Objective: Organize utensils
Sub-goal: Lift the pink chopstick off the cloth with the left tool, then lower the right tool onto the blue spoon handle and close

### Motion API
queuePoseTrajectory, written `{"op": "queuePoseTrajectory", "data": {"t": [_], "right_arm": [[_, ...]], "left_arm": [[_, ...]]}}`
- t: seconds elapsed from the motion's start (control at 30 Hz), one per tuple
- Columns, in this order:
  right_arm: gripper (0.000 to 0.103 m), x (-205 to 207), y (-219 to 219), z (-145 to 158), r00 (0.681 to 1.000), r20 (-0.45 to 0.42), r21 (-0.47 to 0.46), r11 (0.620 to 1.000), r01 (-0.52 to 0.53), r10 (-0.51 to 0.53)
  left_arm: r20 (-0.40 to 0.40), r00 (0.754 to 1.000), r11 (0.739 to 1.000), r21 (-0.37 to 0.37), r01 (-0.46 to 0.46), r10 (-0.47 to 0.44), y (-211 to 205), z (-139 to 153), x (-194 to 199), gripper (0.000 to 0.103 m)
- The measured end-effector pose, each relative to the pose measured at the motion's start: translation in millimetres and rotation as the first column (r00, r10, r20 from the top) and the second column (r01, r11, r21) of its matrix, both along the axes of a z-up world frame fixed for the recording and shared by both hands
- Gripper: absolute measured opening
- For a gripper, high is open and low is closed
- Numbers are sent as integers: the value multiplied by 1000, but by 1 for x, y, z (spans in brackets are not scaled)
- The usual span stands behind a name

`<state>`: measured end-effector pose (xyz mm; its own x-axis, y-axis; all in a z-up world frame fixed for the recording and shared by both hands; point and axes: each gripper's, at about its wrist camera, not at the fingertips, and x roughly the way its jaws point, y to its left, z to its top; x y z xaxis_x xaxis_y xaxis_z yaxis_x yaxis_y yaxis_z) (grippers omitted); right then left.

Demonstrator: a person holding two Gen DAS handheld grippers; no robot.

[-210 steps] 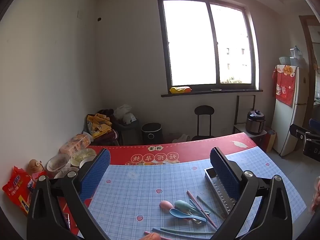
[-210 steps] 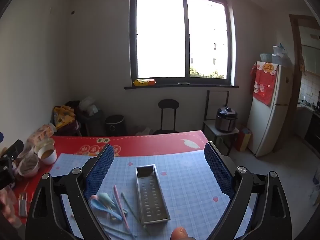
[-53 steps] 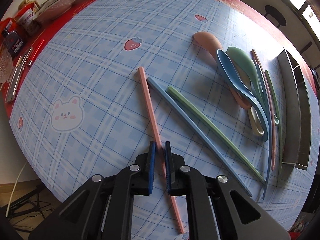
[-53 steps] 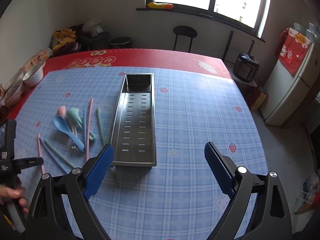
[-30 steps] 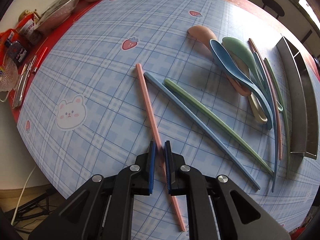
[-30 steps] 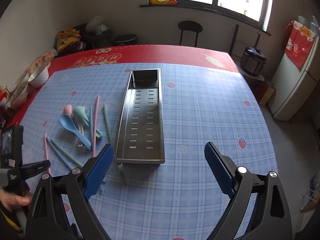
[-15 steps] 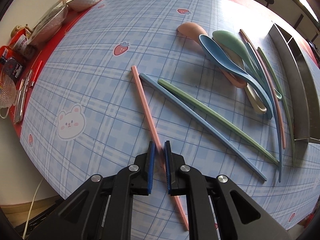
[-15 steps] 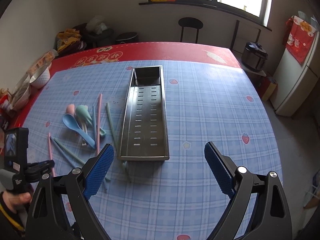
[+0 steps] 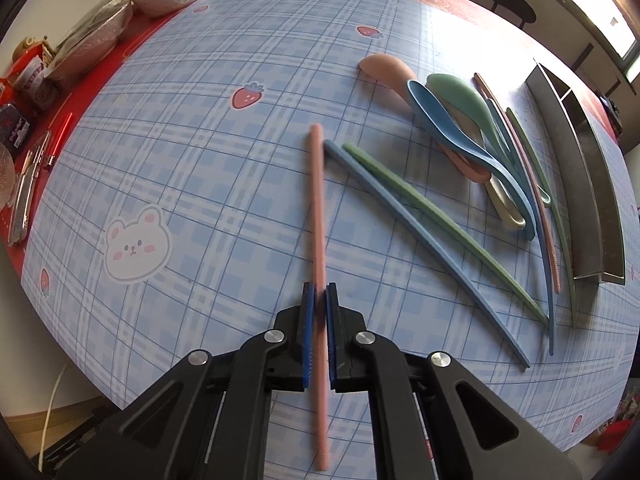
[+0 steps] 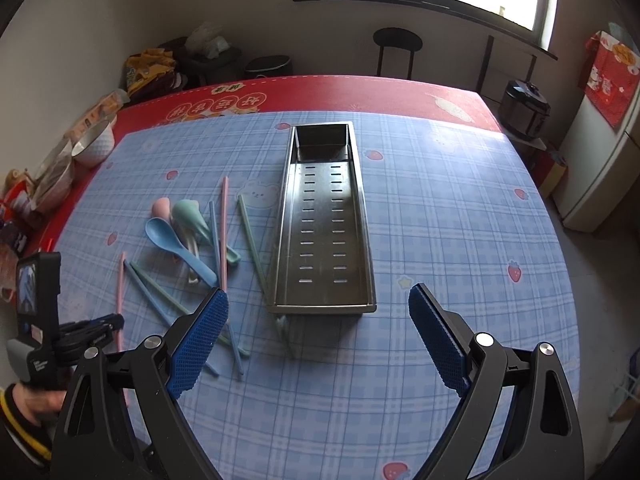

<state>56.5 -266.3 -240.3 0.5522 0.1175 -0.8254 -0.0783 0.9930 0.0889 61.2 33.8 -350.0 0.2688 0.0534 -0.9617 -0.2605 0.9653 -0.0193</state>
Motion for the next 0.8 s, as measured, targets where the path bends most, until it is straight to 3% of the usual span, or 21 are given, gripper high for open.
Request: {"op": "queuePoseTrajectory", "data": {"t": [0.57,0.63,0.7,0.8], "right_arm": [[88,22,85,-25,978,-75,13,981,-196,196],[75,29,101,-32,967,-77,-25,969,-244,242],[71,37,116,-42,954,-83,-78,953,-294,287],[52,50,137,-61,932,-110,-112,928,-356,344]], "left_arm": [[150,988,998,-49,27,-19,51,35,-2,6],[162,987,998,-55,31,-22,57,39,2,6],[172,985,997,-64,35,-24,63,40,2,6],[183,983,996,-79,45,-30,69,40,5,6]]}}
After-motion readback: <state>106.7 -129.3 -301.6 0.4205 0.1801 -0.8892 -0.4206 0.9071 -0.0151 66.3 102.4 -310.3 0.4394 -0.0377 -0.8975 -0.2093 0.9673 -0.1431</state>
